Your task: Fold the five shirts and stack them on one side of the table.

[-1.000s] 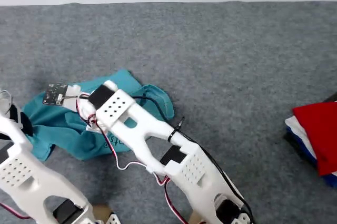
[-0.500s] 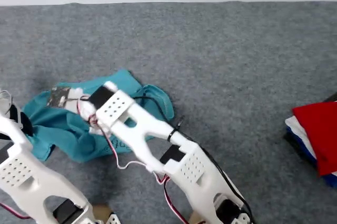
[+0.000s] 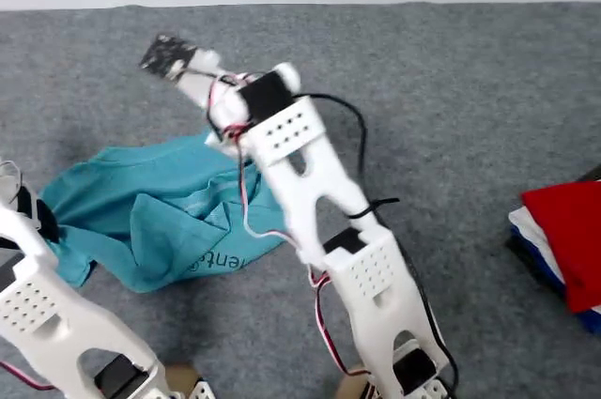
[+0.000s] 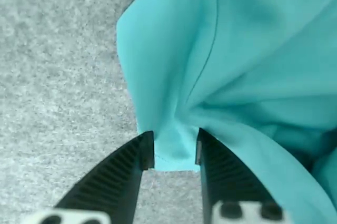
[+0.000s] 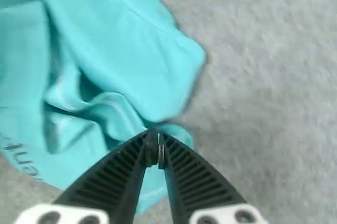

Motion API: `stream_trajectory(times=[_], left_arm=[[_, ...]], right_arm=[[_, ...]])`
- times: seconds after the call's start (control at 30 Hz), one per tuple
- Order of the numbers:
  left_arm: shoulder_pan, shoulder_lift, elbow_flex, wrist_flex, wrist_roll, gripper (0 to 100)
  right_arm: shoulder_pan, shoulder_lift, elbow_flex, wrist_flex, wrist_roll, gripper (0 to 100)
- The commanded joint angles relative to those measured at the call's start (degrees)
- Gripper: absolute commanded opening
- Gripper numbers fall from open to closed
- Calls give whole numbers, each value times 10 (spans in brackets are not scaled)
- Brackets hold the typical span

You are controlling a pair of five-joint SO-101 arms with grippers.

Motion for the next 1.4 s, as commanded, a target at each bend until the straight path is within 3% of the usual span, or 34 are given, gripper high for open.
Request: stream_trajectory(times=[0.0, 0.27, 0.5, 0.7, 1.0, 1.37], left_arm=[[0, -9, -5, 6, 0, 141], [-31, -9, -6, 4, 9, 141], [-94, -9, -6, -4, 12, 141], [-114, -8, -6, -4, 12, 141], [-115, -7, -2, -20, 12, 141], [-117, -5, -2, -20, 12, 141]], right_arm=[[33, -62, 4, 25, 8, 10], [-36, -87, 63, 25, -4, 51], [-115, -88, 70, 25, -236, 243], [-167, -58, 97, 24, -363, 299], [-230, 7, 114, 24, -429, 299], [-234, 89, 113, 16, -429, 299]])
